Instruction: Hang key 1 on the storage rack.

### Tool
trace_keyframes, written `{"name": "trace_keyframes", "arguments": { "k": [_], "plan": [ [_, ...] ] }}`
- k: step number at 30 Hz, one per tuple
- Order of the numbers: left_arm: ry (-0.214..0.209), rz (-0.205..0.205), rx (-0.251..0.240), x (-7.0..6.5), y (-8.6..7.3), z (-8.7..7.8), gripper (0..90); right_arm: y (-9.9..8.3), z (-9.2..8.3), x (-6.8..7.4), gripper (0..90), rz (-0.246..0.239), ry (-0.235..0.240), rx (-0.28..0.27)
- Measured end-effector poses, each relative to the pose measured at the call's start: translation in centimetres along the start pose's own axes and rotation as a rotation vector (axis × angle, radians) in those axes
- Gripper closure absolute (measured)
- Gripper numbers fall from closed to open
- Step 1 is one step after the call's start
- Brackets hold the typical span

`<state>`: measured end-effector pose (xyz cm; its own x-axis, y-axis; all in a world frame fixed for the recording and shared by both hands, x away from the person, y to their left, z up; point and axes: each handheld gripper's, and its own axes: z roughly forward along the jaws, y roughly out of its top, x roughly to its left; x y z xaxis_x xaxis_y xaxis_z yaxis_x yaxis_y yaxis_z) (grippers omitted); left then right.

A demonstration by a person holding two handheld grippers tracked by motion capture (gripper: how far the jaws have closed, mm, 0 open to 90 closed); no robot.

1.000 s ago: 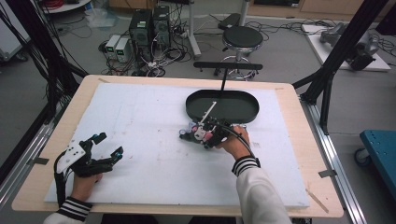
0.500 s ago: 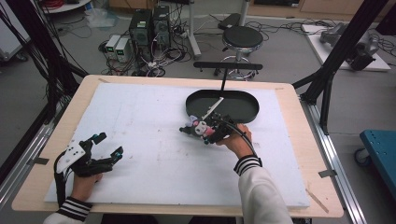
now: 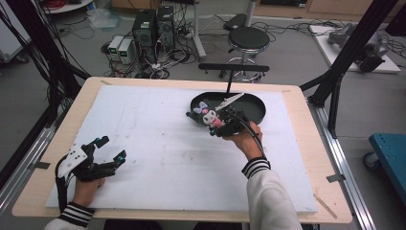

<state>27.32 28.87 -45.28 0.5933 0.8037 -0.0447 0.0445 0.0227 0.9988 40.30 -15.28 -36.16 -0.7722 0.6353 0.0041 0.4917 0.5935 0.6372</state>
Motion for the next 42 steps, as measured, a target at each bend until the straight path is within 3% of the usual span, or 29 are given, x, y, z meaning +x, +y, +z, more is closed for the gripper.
{"name": "trace_keyframes", "arguments": {
  "k": [7,13,30,34,42],
  "plan": [
    [0.000,0.000,0.002,0.0,0.0,0.0,11.8,0.2,-0.7,-0.4,54.1,0.036,-0.020,-0.072],
    [0.000,-0.001,0.001,0.0,0.0,0.0,11.8,0.2,-1.6,-0.9,54.1,0.071,-0.063,-0.152],
    [0.000,-0.002,0.001,0.0,0.0,0.0,11.8,0.5,-2.7,-1.1,54.0,0.092,-0.198,-0.264],
    [0.001,-0.004,0.000,0.0,0.0,0.0,11.8,0.5,-3.1,-1.3,53.9,0.129,-0.221,-0.317],
    [0.001,-0.005,-0.001,0.0,0.0,0.0,11.8,0.2,-3.7,-2.0,53.9,0.202,-0.241,-0.373]
  ]
}}
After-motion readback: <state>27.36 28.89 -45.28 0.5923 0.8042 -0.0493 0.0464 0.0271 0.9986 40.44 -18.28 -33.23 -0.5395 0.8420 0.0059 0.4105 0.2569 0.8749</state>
